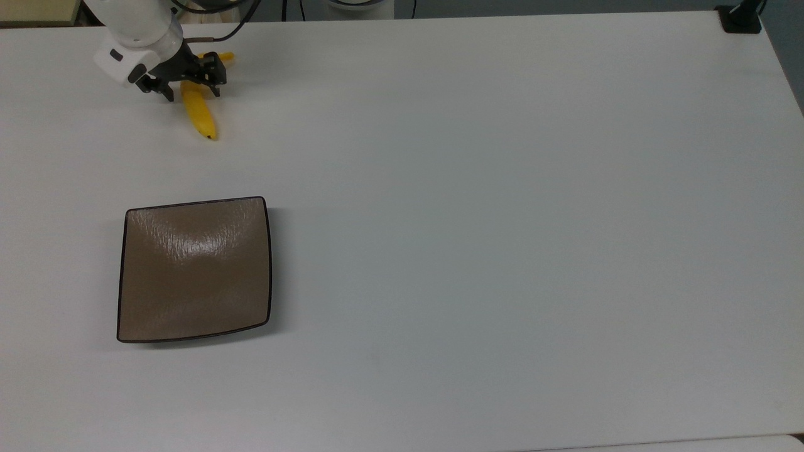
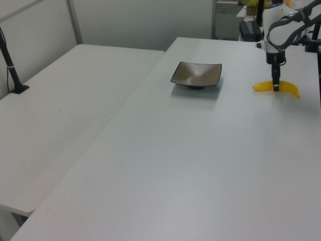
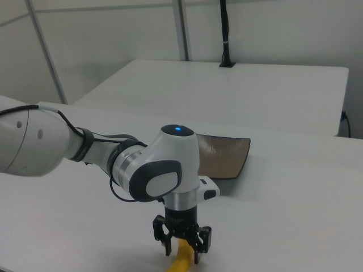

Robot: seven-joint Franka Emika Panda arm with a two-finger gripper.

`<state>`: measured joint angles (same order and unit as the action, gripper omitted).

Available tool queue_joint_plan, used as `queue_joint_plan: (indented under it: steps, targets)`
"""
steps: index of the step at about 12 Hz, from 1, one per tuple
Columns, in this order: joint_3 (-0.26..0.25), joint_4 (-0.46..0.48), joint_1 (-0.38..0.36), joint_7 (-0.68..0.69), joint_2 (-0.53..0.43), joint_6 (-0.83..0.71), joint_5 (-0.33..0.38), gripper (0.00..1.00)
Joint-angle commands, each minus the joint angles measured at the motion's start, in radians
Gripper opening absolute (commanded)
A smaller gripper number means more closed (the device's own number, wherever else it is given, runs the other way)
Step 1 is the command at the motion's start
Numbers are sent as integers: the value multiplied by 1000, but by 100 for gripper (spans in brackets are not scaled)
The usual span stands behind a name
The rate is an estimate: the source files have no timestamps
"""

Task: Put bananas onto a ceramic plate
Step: 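Close the gripper on the banana's middle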

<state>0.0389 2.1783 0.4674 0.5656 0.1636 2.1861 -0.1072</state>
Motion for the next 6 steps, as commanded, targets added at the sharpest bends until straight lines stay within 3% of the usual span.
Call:
queue_joint_plan:
  steps: [1,5,6]
  targets:
    - [3,23,2,-1,-13,29,-12,59]
    - [3,23,2,-3,-19,20,-12,6]
    - [3,21,2,-3,-22,18,-12,0]
